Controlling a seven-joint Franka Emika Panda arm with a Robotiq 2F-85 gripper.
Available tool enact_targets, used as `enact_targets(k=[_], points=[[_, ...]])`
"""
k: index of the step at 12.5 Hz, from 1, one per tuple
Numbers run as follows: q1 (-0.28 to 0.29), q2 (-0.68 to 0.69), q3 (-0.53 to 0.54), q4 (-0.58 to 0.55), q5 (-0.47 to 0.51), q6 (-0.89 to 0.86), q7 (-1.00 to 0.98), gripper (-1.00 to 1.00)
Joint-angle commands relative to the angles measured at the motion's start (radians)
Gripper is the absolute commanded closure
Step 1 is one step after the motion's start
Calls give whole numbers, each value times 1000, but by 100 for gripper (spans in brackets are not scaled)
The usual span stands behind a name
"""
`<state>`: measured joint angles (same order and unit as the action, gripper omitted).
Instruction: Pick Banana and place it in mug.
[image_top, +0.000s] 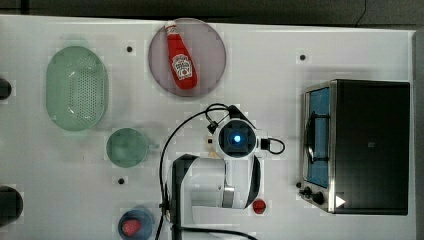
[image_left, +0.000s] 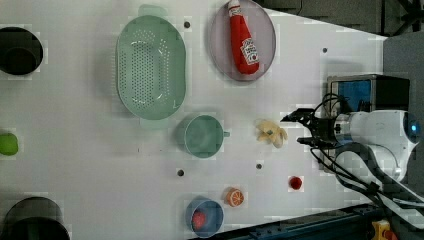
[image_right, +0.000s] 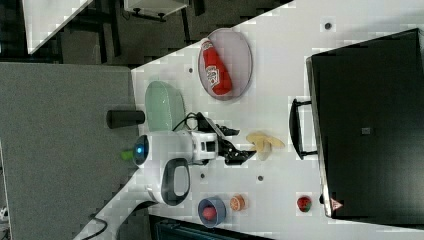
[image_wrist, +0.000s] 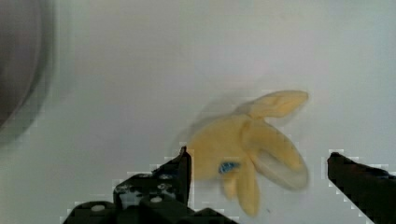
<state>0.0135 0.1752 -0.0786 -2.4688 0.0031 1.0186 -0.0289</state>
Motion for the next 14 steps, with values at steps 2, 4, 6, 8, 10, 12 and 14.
enact_targets(k=[2,4,6,8,10,12,14], points=[[-13,105,20,-14,-18,154,-30,-100],[-13,155,21,-14,-18,205,-30,-100],[-13,192,22,-13,-18,239,-30,-100],[-13,209,28,-14,-18,284,-30,-70],[-13,206,32,-14,-18,285,-29,-19],[-13,199,32,-12,-18,285,-29,26],[-14,180,32,-13,-17,278,-29,32]])
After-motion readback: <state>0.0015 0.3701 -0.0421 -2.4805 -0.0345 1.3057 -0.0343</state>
